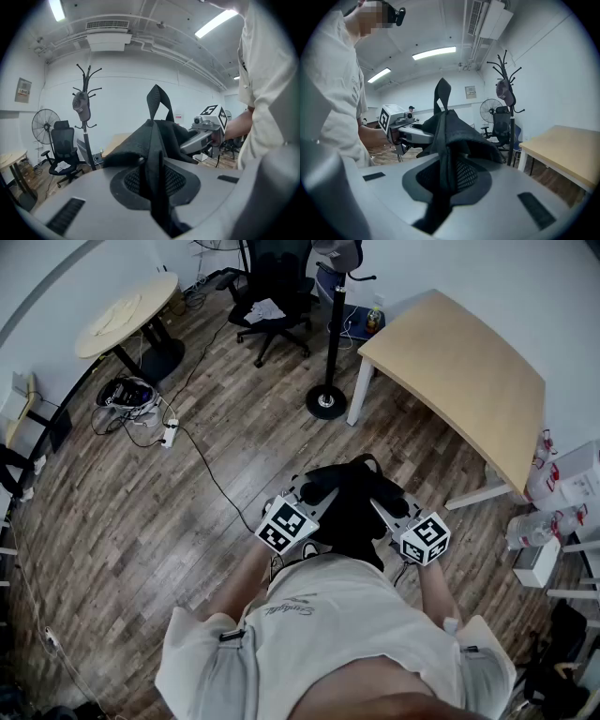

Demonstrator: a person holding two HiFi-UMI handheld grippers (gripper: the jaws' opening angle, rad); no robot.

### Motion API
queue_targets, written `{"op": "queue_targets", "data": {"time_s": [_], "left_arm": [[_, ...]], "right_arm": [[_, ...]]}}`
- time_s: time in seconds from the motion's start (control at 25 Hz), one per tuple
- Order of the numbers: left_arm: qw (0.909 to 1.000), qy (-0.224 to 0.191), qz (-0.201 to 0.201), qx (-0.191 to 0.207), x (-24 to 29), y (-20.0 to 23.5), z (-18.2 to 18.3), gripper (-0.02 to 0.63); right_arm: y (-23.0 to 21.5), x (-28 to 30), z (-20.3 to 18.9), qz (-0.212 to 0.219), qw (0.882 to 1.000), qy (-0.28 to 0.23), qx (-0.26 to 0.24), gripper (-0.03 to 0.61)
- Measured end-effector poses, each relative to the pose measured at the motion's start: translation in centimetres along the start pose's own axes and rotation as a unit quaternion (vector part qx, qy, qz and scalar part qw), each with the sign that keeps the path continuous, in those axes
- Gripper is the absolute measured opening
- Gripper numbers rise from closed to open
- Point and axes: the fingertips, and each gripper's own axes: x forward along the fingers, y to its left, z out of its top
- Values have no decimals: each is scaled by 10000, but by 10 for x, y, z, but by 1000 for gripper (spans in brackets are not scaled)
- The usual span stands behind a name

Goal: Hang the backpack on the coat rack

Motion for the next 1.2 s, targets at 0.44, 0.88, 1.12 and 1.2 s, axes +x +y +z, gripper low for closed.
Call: {"op": "queue_targets", "data": {"time_s": [0.44,0.88,1.12,1.2], "left_arm": [[9994,-142,-22,-319,-4,25,-3,44],[9984,334,-96,-454,50,94,4,44],[9971,561,-93,-515,100,151,11,44],[9972,589,-44,-449,115,169,18,44]], "right_arm": [[-7,26,7,-17,9999,98,38,28],[-82,70,18,225,9994,122,229,28],[-146,106,25,342,9987,-56,364,28],[-168,115,32,393,9987,-111,319,29]]}}
